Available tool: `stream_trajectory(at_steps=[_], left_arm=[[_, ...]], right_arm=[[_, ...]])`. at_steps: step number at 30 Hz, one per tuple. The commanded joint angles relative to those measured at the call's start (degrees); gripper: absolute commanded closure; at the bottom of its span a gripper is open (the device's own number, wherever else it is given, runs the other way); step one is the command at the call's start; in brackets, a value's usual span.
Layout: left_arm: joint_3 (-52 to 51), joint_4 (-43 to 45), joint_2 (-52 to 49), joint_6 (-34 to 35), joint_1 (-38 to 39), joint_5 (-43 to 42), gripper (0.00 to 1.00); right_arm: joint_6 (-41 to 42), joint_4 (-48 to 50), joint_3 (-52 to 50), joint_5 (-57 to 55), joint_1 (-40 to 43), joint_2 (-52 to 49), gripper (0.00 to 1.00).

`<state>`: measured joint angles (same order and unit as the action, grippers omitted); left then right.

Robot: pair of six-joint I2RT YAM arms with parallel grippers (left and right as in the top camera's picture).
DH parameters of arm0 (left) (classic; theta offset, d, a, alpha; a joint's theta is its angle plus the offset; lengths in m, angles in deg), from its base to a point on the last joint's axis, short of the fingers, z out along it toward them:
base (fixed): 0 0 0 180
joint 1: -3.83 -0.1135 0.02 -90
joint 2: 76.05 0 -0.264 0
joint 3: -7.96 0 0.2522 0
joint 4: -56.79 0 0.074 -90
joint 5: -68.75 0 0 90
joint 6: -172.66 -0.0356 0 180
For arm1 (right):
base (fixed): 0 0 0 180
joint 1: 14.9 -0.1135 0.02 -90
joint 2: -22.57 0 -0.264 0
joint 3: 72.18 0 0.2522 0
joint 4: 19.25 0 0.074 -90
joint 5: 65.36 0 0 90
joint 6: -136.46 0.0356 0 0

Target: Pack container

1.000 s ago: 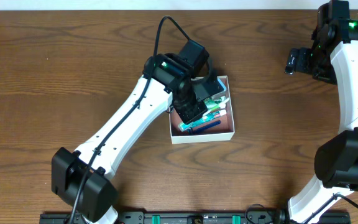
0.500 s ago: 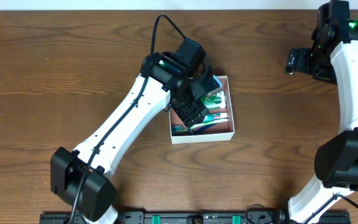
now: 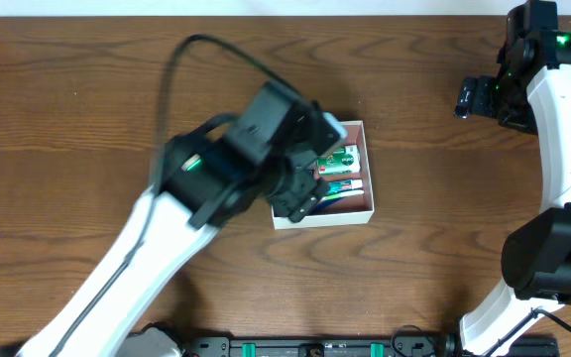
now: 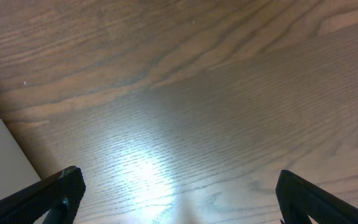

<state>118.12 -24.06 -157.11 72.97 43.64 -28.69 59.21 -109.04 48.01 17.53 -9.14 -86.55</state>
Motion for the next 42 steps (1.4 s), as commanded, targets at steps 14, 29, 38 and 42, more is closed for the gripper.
stream_trajectory(at_steps=[14,29,38,42], left_arm=[[0.7,-0.2,25.6,28.5,-2.6,35.0,0.02],[-0.8,-29.7,36.2,46.4,-2.8,40.0,0.02],[-14.5,-14.2,51.4,40.5,-14.5,39.4,0.02],[-26.1,-1.4,61.5,32.6,-18.5,36.9,0.02]], right_arm=[[-0.6,0.0,0.7,-0.3,-0.2,1.0,0.01],[-0.6,-0.1,0.7,-0.3,-0.2,1.0,0.01],[-0.6,0.0,0.7,-0.3,-0.2,1.0,0.01],[-0.6,-0.1,0.7,-0.3,-0.2,1.0,0.01]])
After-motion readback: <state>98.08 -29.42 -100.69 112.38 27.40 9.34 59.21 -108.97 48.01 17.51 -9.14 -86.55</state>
